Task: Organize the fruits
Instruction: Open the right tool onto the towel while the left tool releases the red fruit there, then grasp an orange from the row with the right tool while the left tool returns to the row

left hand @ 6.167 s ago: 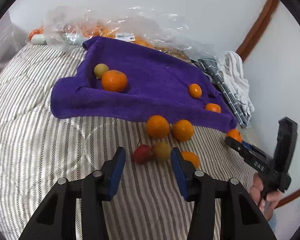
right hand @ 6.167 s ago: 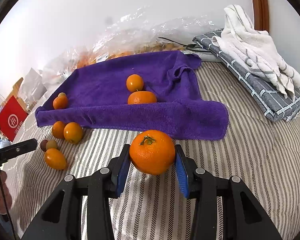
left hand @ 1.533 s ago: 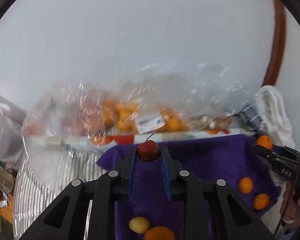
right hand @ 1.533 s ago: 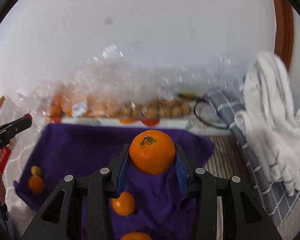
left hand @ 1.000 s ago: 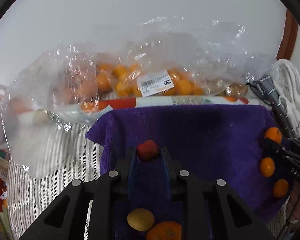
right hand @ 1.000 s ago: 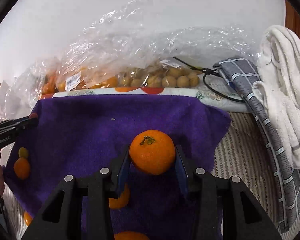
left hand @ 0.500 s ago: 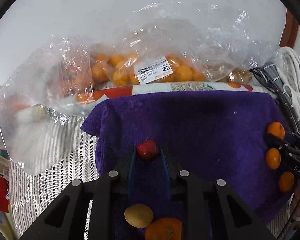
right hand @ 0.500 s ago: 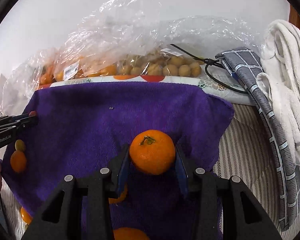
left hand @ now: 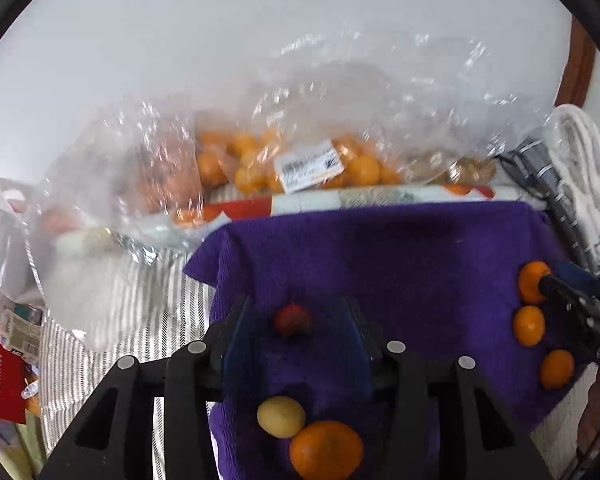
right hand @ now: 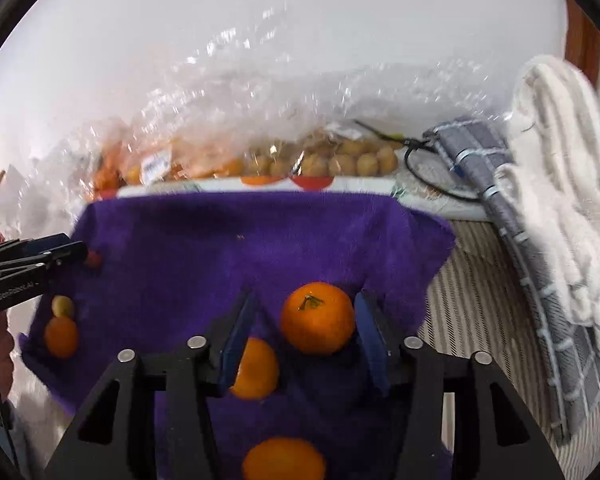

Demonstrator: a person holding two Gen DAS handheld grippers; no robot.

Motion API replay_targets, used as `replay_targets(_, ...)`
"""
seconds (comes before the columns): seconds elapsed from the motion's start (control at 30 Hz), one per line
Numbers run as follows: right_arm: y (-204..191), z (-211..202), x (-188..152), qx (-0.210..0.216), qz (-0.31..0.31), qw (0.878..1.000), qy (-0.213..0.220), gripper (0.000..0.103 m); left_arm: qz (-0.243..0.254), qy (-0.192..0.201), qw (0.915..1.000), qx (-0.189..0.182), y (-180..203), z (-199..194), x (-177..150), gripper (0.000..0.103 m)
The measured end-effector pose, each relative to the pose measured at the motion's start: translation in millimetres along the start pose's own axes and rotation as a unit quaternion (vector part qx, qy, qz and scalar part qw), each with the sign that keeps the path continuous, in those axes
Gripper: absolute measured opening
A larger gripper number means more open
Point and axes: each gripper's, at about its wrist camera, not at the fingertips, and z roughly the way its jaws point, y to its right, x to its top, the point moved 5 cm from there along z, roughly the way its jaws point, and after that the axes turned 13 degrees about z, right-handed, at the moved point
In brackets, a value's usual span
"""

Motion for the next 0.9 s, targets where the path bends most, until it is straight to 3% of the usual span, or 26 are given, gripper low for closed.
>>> replay_targets(0.1,-2,-27,-4,-0.006,0.001,1.0,0.024,0.065,-0.004,0.02,0.9996,-0.02,6,-22,5,0.046)
replay_targets(0.23,-7,-73,-20,0.002,-0.007,0.999,0.043,0.065,0.002,0.051,0.9976,-0.047,17,-57,8,0.047)
replay_targets(0.37,-8,-109,-39,-0.028,-0.026,0.997,0.063,0.065,-0.009,0.06,0.9963,-0.06,24,-83,-12,0.047)
replay_targets(0.5,-4,-125,-58,-0.023,-0.01,0.997,0.073,0.065,-0.011,0.048,0.9981,-0.038,15,-88,-56,0.047)
replay_targets(0.63,-7,-119,-83,0.01,0.011,0.999,0.044,0.065,-0.033,0.023,0.999,-0.018,-4,-84,-114,0.047)
replay_targets(0.8,-37,-101,-118,0.046,-0.015,0.999,0.006,0.064,-0.072,-0.006,0.9973,-0.009,-26,-73,-177,0.047)
replay_targets(0.9,-56,-95,-133,0.057,-0.039,0.998,0.0,0.064,-0.092,-0.001,0.9957,-0.012,-34,-72,-198,0.047)
